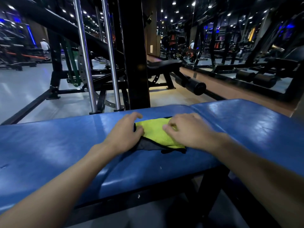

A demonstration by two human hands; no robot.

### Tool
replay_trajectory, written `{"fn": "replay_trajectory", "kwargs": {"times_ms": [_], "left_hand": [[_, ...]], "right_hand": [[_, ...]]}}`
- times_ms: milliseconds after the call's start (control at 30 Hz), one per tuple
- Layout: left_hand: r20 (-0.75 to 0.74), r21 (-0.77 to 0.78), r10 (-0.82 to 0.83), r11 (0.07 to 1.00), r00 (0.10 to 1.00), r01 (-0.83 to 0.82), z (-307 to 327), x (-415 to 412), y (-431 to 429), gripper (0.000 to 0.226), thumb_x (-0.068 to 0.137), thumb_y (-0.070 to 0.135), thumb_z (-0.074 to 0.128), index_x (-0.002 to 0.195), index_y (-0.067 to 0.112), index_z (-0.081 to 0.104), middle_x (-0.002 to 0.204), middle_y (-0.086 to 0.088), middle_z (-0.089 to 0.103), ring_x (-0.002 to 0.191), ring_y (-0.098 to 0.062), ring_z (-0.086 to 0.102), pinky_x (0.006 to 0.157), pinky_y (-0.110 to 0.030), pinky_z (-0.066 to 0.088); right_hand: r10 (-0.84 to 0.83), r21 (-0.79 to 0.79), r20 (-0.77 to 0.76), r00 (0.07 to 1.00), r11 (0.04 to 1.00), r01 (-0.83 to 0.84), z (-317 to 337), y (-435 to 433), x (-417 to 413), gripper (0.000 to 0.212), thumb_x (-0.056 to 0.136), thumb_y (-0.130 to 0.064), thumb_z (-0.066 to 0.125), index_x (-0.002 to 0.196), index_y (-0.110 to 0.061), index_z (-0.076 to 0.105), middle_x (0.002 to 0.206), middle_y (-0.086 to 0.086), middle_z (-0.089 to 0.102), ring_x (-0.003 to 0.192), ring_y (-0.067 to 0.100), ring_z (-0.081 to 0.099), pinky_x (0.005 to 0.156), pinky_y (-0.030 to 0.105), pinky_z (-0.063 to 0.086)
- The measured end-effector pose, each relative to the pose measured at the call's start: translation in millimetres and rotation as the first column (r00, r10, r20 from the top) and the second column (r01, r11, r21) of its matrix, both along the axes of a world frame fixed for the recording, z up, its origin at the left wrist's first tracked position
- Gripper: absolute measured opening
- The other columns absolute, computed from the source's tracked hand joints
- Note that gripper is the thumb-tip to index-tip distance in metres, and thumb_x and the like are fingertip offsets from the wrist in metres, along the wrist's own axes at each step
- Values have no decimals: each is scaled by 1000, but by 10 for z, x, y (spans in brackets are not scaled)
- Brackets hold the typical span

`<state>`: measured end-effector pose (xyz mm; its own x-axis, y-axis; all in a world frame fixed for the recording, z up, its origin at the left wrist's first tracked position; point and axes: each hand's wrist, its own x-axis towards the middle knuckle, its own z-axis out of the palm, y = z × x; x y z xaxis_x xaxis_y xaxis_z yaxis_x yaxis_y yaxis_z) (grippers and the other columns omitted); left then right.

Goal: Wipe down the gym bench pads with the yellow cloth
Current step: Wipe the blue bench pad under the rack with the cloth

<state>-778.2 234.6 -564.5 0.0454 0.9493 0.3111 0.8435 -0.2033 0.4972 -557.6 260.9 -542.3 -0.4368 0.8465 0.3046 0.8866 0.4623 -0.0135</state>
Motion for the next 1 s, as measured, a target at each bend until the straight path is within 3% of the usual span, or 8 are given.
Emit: {"fn": "replay_trajectory", "kwargs": {"times_ms": [100, 267, 367, 500, 633, 733, 867, 1000], "left_hand": [[-16, -35, 16, 999, 1000, -17, 13, -138, -24, 29, 101, 24, 48, 127, 18, 60, 128, -4, 61, 120, -24, 55, 97, -34, 42], [14, -185, -56, 981, 998, 58, -12, -204, -160, 48, 92, 59, 58, 131, 30, 54, 130, 3, 61, 120, -18, 54, 103, -35, 42], [-31, -190, -87, 979, 996, 79, -58, -149, -217, 67, 80, 78, 52, 132, 37, 53, 125, 7, 59, 114, -17, 55, 102, -38, 44], [63, -88, -44, 995, 997, 50, -75, 13, -231, 62, 71, 83, 53, 106, 33, 65, 112, 10, 46, 101, -10, 55, 96, -33, 45], [88, -59, -72, 995, 993, 78, -82, 188, -209, 35, 82, 44, 75, 100, 18, 58, 114, 3, 40, 88, -11, 53, 86, -28, 46], [101, -109, -139, 983, 985, 150, 9, 185, -185, 54, 78, 32, 80, 124, 22, 54, 122, 2, 46, 97, -15, 54, 87, -22, 43], [77, -20, -140, 990, 987, 142, 161, 205, -161, 52, 77, 25, 78, 127, 23, 61, 110, 4, 66, 101, -18, 60, 86, -29, 49], [-6, 441, -120, 891, 993, 110, 462, 161, -23, 27, 78, 12, 69, 104, 19, 64, 95, 6, 61, 86, -20, 57, 74, -37, 49]], "right_hand": [[16, 39, -81, 997, 999, -13, 24, 100, -156, 59, 97, -64, 29, 114, -23, 67, 128, 2, 60, 129, 24, 45, 108, 40, 27], [135, -482, 110, 985, 874, -66, 55, 200, -178, 84, 81, -80, 48, 153, -45, 21, 164, -10, 16, 152, 27, 4, 118, 57, 14], [129, -588, 36, 991, 804, -83, 247, 180, -12, 87, 80, -59, 72, 152, -47, 25, 164, -14, 0, 152, 18, -8, 122, 47, 7], [146, -589, 13, 989, 800, -110, 274, 97, 128, 83, 85, -23, 74, 152, -41, 29, 161, -9, 11, 149, 15, 17, 111, 22, 23], [117, -420, -127, 985, 893, -160, 166, 77, 169, 63, 83, -15, 71, 140, -29, 52, 135, -6, 52, 113, -4, 52, 91, 16, 39], [136, -175, -346, 928, 963, -206, 210, 79, 190, 30, 79, -9, 69, 104, -25, 70, 85, -14, 65, 73, -4, 57, 65, 15, 40], [178, 15, -456, 872, 981, -192, 298, 106, 256, 27, 78, -5, 65, 99, -21, 72, 79, -17, 64, 74, 3, 56, 70, 22, 41], [267, 284, -570, 777, 951, -119, 498, 78, 319, 38, 82, 0, 65, 117, -15, 69, 102, -7, 65, 92, 2, 54, 81, 6, 36]]}}
